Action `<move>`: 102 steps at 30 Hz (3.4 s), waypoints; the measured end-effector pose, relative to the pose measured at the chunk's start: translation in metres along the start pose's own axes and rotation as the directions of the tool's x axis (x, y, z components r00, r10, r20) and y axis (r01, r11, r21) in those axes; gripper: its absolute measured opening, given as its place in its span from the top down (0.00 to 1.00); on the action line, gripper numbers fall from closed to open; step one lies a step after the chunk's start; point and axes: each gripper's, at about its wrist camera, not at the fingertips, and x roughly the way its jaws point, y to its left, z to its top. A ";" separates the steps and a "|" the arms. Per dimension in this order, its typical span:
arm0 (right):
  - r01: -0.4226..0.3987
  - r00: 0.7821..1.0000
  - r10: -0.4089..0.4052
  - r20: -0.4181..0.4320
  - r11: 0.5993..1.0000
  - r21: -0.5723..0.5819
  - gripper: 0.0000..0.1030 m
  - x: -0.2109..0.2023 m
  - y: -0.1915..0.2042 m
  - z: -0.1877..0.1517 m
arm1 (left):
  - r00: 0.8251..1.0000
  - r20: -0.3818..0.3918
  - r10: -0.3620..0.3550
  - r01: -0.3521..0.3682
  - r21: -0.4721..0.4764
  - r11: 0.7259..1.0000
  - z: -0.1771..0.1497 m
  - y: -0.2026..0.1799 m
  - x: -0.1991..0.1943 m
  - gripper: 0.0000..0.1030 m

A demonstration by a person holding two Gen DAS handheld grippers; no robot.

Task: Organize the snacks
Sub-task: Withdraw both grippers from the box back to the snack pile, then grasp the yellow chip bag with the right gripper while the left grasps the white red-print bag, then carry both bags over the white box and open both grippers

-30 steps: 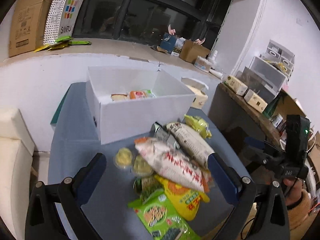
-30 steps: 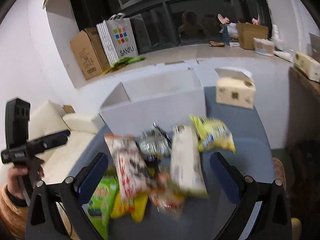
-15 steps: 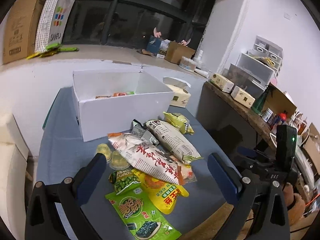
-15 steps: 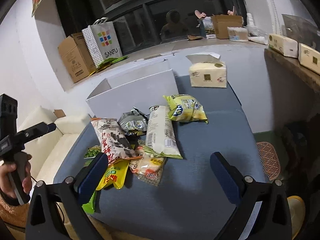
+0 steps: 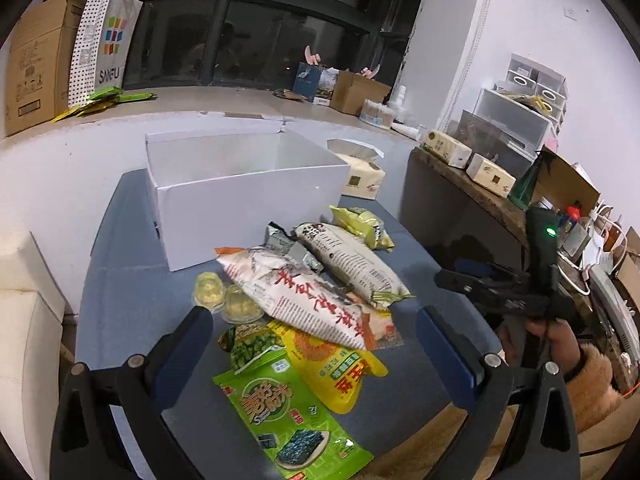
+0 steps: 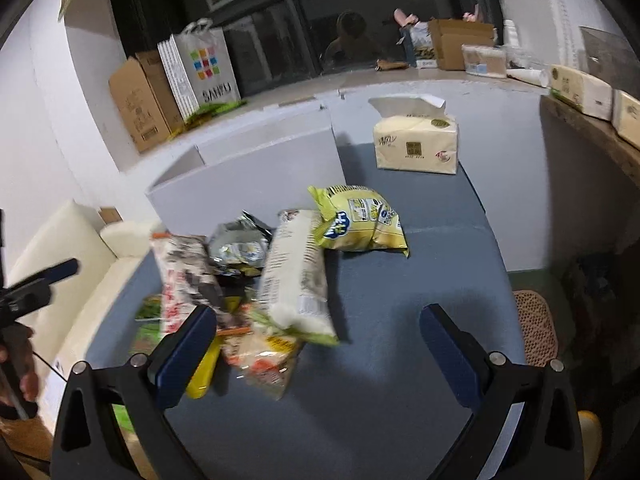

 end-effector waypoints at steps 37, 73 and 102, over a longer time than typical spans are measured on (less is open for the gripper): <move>-0.181 0.982 0.162 0.099 0.954 0.240 0.39 0.010 -0.046 0.037 | 0.974 -0.138 -0.179 0.120 -0.358 0.926 0.003 0.036 0.100 0.00; -0.207 0.965 0.204 0.168 0.978 0.001 0.38 -0.002 0.036 0.098 | 0.981 0.185 -0.050 0.074 -0.125 0.989 0.118 0.059 0.032 0.66; -0.033 0.992 0.039 0.117 0.998 -0.054 0.00 0.099 0.054 0.223 | 0.970 0.047 0.239 -0.232 -0.117 0.966 0.196 0.126 0.124 0.00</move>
